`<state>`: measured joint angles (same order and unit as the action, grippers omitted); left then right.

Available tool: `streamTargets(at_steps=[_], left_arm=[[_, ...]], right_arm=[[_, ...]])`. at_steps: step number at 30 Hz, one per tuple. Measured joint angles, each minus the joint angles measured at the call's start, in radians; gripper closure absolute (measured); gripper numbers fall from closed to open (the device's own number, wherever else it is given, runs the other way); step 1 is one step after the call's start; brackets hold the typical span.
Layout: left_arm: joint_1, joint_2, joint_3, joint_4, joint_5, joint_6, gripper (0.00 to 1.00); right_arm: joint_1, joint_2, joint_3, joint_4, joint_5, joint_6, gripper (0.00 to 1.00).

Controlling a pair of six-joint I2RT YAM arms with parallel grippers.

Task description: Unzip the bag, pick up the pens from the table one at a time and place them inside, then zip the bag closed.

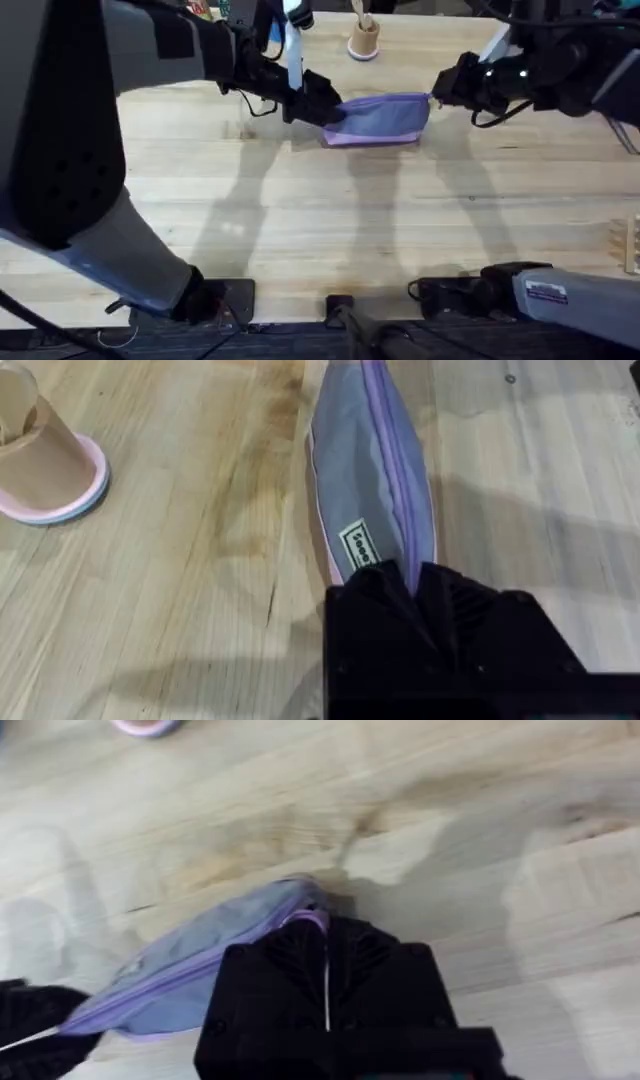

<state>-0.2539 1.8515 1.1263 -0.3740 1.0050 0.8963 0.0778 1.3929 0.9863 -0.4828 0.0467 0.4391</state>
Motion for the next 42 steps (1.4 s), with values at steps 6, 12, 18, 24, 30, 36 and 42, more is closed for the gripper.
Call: streamTargets(at_steps=[6,12,18,24,30,36,42], left_arm=[[-0.001,0.000,0.000,-0.001,0.000,0.000,0.957],[-0.006,0.000,0.000,0.003,0.001,0.000,0.957],[-0.010,0.000,0.000,0.004,-0.001,0.000,0.957],[-0.009,0.000,0.000,0.003,-0.004,0.000,0.957],[-0.003,0.000,-0.002,-0.004,-0.007,0.000,0.957],[-0.003,0.000,-0.002,-0.004,-0.008,0.000,0.957],[-0.003,0.000,-0.002,-0.004,-0.008,0.000,0.953]], right_arm=[[-0.043,0.099,0.000,-0.012,-0.012,-0.003,0.968],[-0.091,0.183,0.000,0.032,-0.068,-0.001,0.968],[-0.102,0.216,-0.014,0.055,-0.097,-0.005,0.969],[-0.102,0.160,-0.015,0.057,-0.078,-0.014,0.940],[-0.101,0.021,-0.015,0.025,0.008,-0.031,0.160],[-0.002,-0.165,-0.015,-0.055,0.033,-0.122,0.006],[0.082,-0.277,-0.015,-0.123,0.036,-0.197,0.006]])
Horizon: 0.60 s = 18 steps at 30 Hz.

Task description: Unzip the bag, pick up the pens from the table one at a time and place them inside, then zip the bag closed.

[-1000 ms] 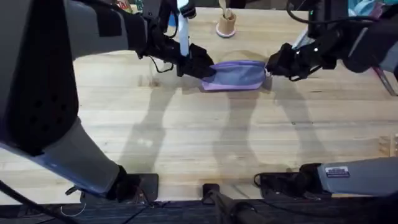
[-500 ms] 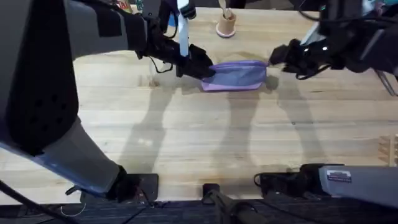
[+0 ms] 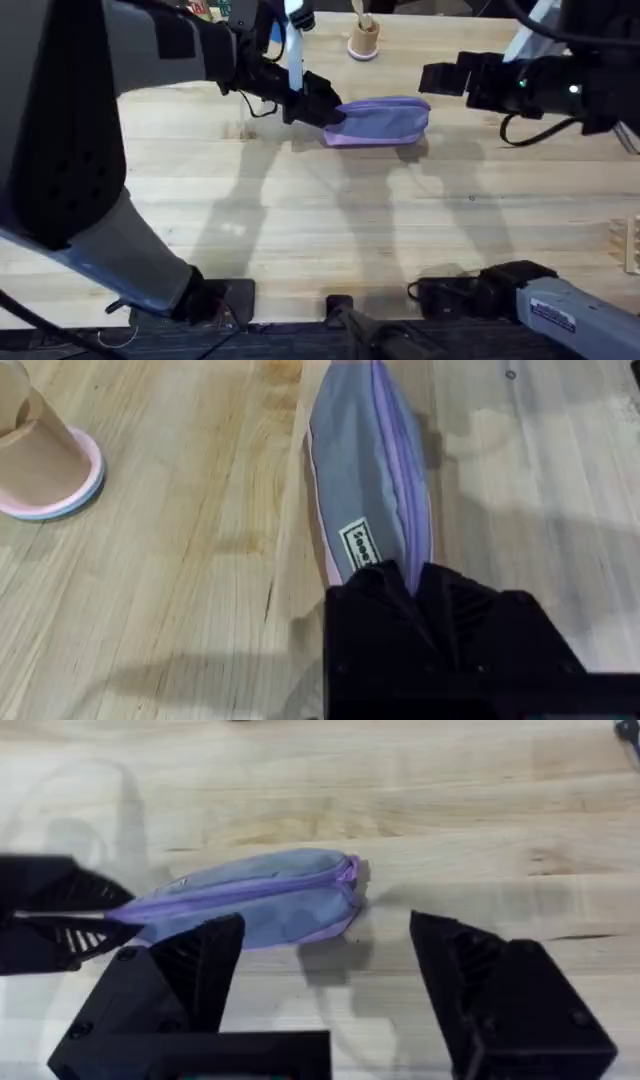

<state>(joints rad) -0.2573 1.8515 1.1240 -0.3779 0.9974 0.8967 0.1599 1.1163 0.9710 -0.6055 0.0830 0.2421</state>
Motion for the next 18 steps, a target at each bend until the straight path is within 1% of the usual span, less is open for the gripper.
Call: streamTargets(at_steps=[1,6,7,8,15,18], left_arm=[[0.000,0.000,0.000,0.000,0.000,0.000,0.861],[0.001,0.000,0.000,0.002,0.005,0.000,0.080],[0.001,0.000,0.000,0.001,0.005,-0.005,0.032],[0.001,0.000,0.000,0.001,0.005,-0.007,0.014],[0.001,0.000,0.000,0.000,0.008,-0.012,0.008],[0.002,-0.007,0.000,-0.001,-0.003,-0.061,0.006]], right_arm=[[0.005,-0.010,0.000,-0.005,0.000,-0.007,0.006],[0.009,-0.031,0.000,-0.009,0.004,-0.021,0.006],[0.009,-0.030,0.000,-0.009,0.004,-0.023,0.006],[0.009,-0.030,0.000,-0.009,0.004,-0.026,0.006],[0.009,-0.030,-0.001,-0.003,0.007,-0.052,0.006],[0.009,-0.031,-0.001,-0.004,0.007,-0.091,0.006]])
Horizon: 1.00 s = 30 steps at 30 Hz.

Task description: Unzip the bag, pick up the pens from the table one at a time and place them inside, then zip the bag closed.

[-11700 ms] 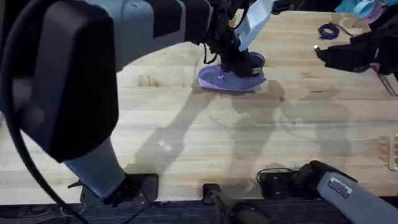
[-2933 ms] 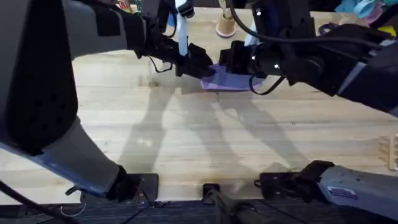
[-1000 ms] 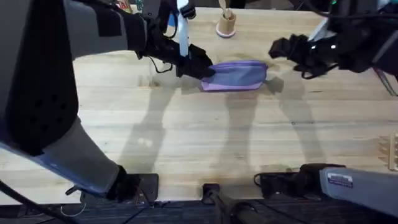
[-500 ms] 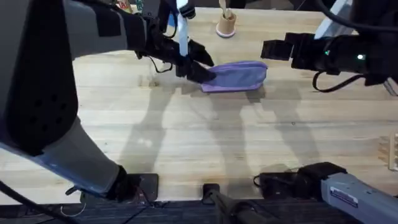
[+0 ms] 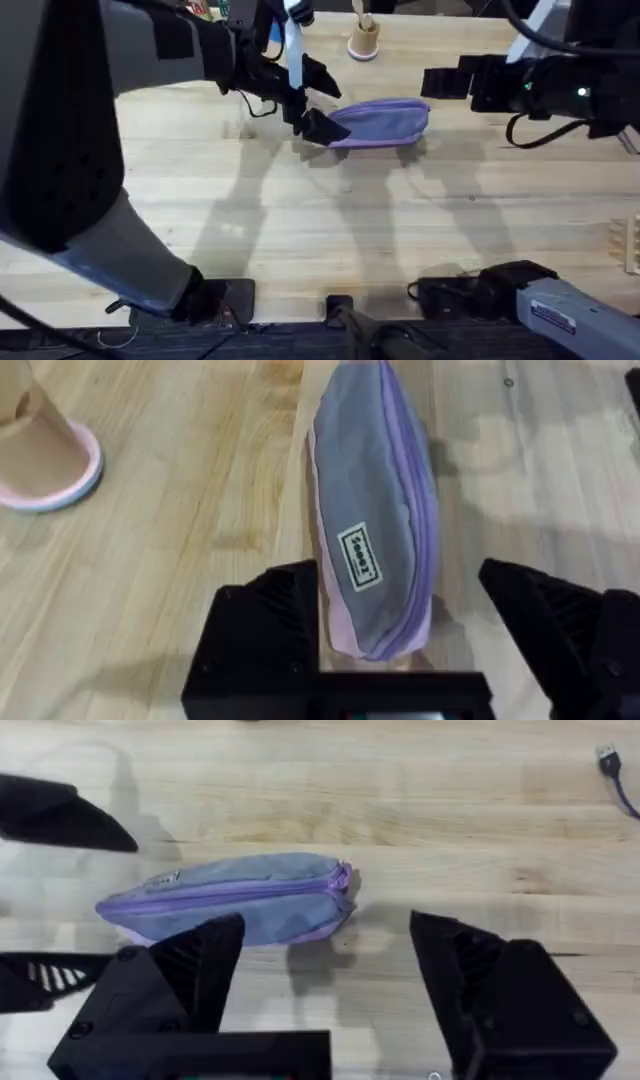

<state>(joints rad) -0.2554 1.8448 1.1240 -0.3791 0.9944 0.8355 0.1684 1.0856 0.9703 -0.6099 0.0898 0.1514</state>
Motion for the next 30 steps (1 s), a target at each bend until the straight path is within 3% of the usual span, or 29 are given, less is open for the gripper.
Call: streamTargets(at_steps=[6,11,18,23,30], left_arm=[[0.000,-0.140,0.000,-0.079,-0.151,-0.159,0.006],[0.000,-0.342,0.000,-0.248,-0.295,-0.265,0.006],[0.000,-0.535,0.000,-0.421,-0.514,-0.491,0.006],[0.001,-0.612,0.000,-0.501,-0.582,-0.617,0.006],[0.001,-0.674,0.000,-0.596,-0.611,-0.721,0.006]], right_arm=[[0.000,-0.043,-0.001,-0.046,0.000,-0.037,0.006],[0.000,-0.137,-0.001,-0.132,0.000,-0.056,0.007],[0.000,-0.264,-0.001,-0.198,0.000,-0.060,0.005],[0.000,-0.354,-0.001,-0.228,0.000,-0.063,0.005],[0.000,-0.431,-0.001,-0.289,0.000,-0.063,0.006]])
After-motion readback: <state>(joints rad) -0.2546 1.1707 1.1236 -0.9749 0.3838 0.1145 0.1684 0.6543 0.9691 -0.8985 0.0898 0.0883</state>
